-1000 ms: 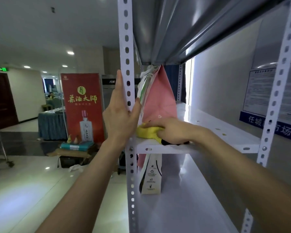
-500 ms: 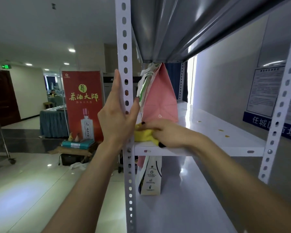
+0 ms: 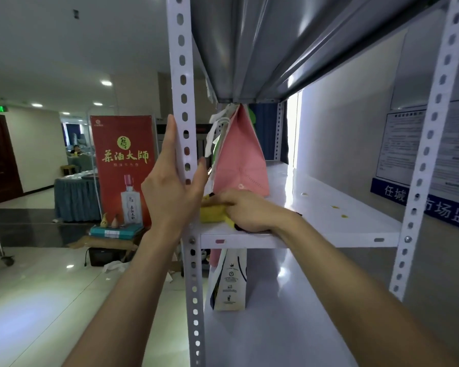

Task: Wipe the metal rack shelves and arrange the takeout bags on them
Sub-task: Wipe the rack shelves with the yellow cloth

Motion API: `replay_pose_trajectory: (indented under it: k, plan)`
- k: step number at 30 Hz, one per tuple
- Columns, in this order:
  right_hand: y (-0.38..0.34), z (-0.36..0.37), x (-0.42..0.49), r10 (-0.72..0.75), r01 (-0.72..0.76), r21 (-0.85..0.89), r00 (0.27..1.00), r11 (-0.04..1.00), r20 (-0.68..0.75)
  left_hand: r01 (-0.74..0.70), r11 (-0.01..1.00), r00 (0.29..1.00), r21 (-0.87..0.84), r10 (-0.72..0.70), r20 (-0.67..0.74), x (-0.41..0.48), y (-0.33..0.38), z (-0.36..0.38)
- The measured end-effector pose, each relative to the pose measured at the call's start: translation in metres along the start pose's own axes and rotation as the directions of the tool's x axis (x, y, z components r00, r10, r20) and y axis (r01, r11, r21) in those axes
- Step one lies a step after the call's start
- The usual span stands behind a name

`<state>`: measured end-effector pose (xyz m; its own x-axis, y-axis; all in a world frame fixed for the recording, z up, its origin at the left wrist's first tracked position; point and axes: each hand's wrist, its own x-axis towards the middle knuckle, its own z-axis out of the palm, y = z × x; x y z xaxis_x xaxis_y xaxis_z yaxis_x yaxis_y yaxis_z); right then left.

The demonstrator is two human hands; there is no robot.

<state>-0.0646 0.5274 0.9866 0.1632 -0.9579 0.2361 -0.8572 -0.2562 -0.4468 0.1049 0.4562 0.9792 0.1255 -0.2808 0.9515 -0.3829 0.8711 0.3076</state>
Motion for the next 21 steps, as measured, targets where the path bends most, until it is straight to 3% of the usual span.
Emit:
replay_pose_trajectory:
  k: [2,5,9,11,13,16,19,21]
  plan:
    - [0.022,-0.019,-0.036,0.016,-0.016,0.081,1.000,0.997,0.000,-0.011,0.999,1.000,0.034,0.011,0.000,0.001,-0.002,0.001]
    - [0.065,-0.066,-0.088,0.206,-0.203,0.039,0.974,0.978,-0.097,-0.028,0.985,0.998,0.170,0.037,-0.050,0.002,-0.002,0.000]
    - [0.093,-0.087,-0.116,0.323,-0.350,-0.107,0.924,0.931,-0.205,-0.227,0.865,0.935,0.447,0.323,-0.149,-0.006,0.031,0.011]
    - [0.093,-0.083,-0.117,0.295,-0.324,-0.148,0.937,0.934,-0.189,-0.385,0.857,0.918,0.342,0.393,0.048,-0.015,0.059,0.028]
    - [0.092,-0.086,-0.121,0.284,-0.310,-0.151,0.943,0.939,-0.173,-0.367,0.910,0.888,0.194,0.280,0.365,-0.025,0.081,0.045]
    - [0.096,-0.095,-0.135,0.315,-0.329,-0.123,0.942,0.936,-0.120,-0.293,0.921,0.699,0.258,0.022,0.715,-0.031,0.080,0.069]
    - [0.095,-0.103,-0.132,0.358,-0.364,-0.156,0.932,0.918,-0.065,-0.216,0.931,0.473,0.294,-0.164,0.866,-0.033,0.066,0.082]
    - [0.099,-0.109,-0.112,0.431,-0.425,-0.203,0.902,0.882,-0.018,-0.195,0.937,0.431,0.290,-0.184,0.883,-0.035,0.060,0.086]
